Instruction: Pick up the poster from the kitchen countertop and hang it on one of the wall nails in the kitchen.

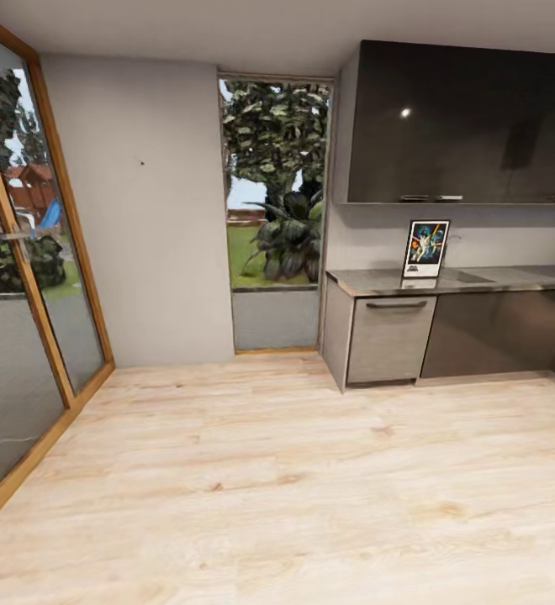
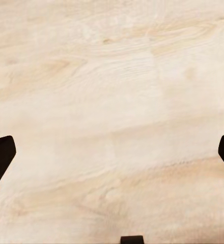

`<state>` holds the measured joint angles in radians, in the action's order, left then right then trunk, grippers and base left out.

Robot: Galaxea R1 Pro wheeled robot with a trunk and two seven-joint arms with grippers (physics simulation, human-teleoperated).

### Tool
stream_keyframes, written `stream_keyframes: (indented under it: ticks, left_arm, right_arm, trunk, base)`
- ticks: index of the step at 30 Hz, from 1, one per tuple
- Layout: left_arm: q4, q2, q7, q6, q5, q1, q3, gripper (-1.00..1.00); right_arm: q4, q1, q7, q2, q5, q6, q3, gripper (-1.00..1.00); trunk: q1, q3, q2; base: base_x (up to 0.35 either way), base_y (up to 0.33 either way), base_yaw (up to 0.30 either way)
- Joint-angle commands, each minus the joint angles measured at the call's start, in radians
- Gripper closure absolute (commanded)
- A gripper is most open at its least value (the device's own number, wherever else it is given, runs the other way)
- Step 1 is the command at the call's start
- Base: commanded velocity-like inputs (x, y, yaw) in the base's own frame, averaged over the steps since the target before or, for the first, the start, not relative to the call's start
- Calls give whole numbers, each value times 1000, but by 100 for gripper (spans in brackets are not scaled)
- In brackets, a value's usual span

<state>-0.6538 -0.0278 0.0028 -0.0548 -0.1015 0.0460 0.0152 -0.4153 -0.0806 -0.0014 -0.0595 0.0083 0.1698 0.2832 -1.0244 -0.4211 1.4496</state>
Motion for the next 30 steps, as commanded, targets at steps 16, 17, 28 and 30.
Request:
stream_keyframes:
  ticks: [16, 17, 28, 30]
  left_arm:
    - [-1, 0, 0, -2, -10, 0, 2, -100]
    - [-1, 0, 0, -2, -10, 1, 2, -100]
    - [-1, 0, 0, -2, -10, 1, 2, -100]
    - [0, 0, 0, -2, -10, 1, 2, -100]
  right_arm:
    - [1, -1, 0, 1, 0, 4, 3, -100]
    - [1, -1, 0, 1, 0, 4, 4, -100]
    - [1, -1, -2, 0, -7, 4, 9, -100]
    - [1, -1, -2, 0, -7, 4, 9, -100]
  trunk:
    - [-1, -1, 0]
    - [-1, -1, 0]
    - [-1, -1, 0]
    - [-1, -1, 0]
  base:
    - [312, -149, 0]
    - [312, -149, 0]
    - [312, -149, 0]
    - [312, -149, 0]
